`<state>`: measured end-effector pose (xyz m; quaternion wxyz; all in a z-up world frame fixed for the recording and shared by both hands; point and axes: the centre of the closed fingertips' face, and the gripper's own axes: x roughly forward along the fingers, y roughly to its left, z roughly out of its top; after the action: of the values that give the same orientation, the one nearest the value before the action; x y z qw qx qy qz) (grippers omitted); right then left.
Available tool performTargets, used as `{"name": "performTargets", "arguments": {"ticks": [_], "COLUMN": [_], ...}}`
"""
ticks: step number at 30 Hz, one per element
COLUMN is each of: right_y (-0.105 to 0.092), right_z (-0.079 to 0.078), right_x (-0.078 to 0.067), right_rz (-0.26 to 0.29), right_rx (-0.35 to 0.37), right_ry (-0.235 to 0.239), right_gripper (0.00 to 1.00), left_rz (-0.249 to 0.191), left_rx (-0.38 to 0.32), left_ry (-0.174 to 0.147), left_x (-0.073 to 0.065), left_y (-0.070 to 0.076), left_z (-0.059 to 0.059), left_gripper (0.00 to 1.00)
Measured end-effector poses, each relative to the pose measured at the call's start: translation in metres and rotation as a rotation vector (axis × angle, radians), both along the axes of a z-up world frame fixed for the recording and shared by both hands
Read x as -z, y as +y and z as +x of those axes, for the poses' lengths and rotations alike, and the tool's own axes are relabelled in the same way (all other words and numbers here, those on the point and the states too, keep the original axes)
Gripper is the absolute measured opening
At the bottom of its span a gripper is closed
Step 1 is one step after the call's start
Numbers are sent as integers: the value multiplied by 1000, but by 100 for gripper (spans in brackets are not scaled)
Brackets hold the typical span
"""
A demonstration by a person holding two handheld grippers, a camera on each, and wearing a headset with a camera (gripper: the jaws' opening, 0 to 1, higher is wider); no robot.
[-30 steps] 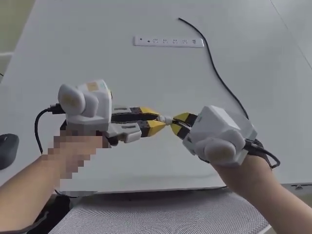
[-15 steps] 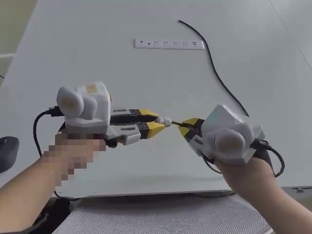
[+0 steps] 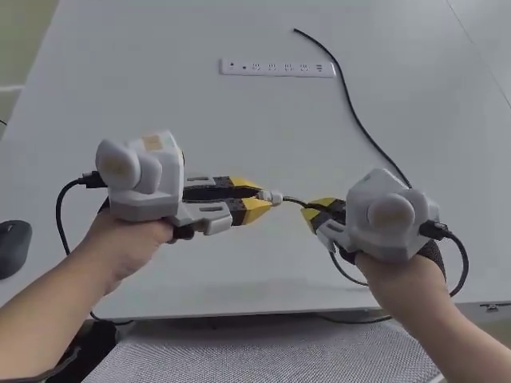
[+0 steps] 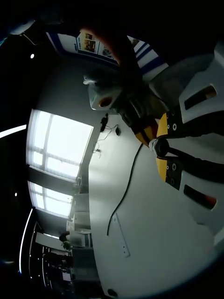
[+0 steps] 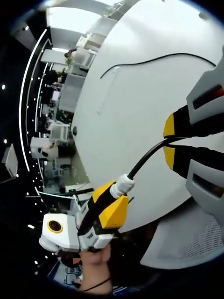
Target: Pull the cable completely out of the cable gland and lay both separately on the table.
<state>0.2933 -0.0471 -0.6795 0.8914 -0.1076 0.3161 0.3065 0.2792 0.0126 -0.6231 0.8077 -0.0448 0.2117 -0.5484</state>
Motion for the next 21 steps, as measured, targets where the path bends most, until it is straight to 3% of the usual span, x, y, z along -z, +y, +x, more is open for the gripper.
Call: {"name": "performTargets", "arguments": {"ticks": [5,9,13,21], "right_y": [-9,-20,-31,-37], "right_z": [-1,-2,-3,-8], "right_x": [11,24,35,41], "right_rz": [11,83,105,120], "right_rx": [56,155,212,246], "right_ry": [53,139,182,211], "right_gripper": [0,0,0,0], "left_rz": [-1,-3,-11,-11], "left_rx": [-3,-4,-10,-8], "left_ry": [0,0,0,2], "left_x": [1,1,-1,0], "left_y": [1,2,3,4], "left_z": [0,0,0,-1], "left_gripper": [15,15,15,15]}}
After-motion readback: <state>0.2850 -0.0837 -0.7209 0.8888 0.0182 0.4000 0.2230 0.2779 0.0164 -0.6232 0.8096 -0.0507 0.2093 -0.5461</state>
